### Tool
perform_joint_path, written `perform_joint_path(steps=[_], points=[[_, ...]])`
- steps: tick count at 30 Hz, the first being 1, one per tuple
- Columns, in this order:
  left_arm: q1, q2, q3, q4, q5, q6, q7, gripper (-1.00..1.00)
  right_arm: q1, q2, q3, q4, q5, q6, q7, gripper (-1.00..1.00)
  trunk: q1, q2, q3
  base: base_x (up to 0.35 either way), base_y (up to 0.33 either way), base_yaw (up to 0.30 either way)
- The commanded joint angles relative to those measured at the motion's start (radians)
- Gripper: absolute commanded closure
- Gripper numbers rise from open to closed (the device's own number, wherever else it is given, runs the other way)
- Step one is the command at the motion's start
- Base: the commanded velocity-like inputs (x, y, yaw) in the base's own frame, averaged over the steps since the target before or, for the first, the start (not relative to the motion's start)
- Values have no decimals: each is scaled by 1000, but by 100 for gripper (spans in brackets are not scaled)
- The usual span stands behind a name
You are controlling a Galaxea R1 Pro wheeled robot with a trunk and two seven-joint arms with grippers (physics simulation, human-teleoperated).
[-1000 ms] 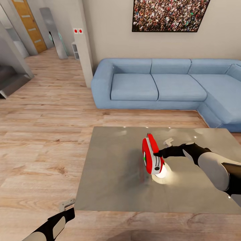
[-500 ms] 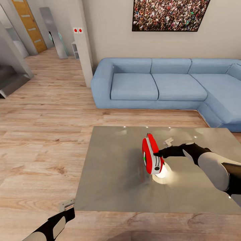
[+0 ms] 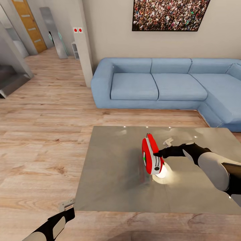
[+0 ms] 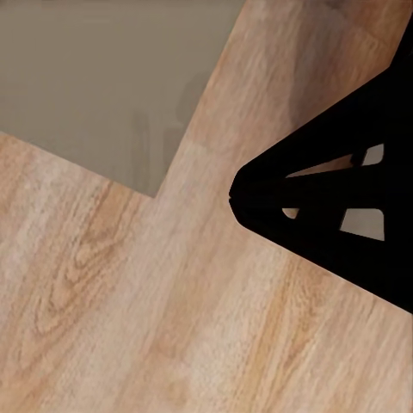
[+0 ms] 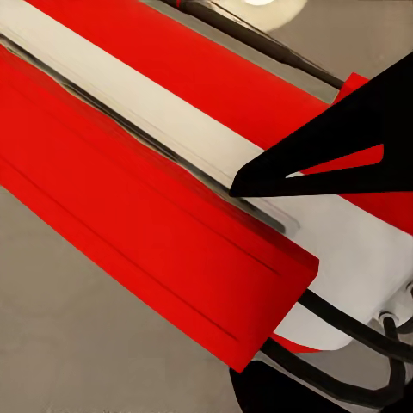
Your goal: Turn on the radio receiver that's on the table in the living room.
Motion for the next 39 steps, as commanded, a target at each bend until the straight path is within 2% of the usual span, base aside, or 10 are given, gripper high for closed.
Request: perform_joint_path(steps=[1,22,29,32,37,39], points=[[0,0,0,0,0,0,0,100,0,0,-10,-1,-3,0,0,100,4,-7,-3,0,0,0],[0,-3,-1,1,-2,0,0,100,0,1,-10,1,-2,0,3,100,84,-154,-69,0,0,0],[0,-3,-1,1,-2,0,0,100,0,0,-10,2,-3,-2,6,100,84,-154,-69,0,0,0],[6,-20,-6,3,-2,-1,-4,100,0,17,-15,2,-4,0,4,100,84,-154,-69,0,0,0],[9,-48,-6,1,-2,0,-4,100,0,30,-12,1,-5,0,2,100,84,-154,-69,0,0,0],[10,-50,-6,0,-1,0,-4,100,0,31,-11,1,-5,0,2,100,84,-154,-69,0,0,0]])
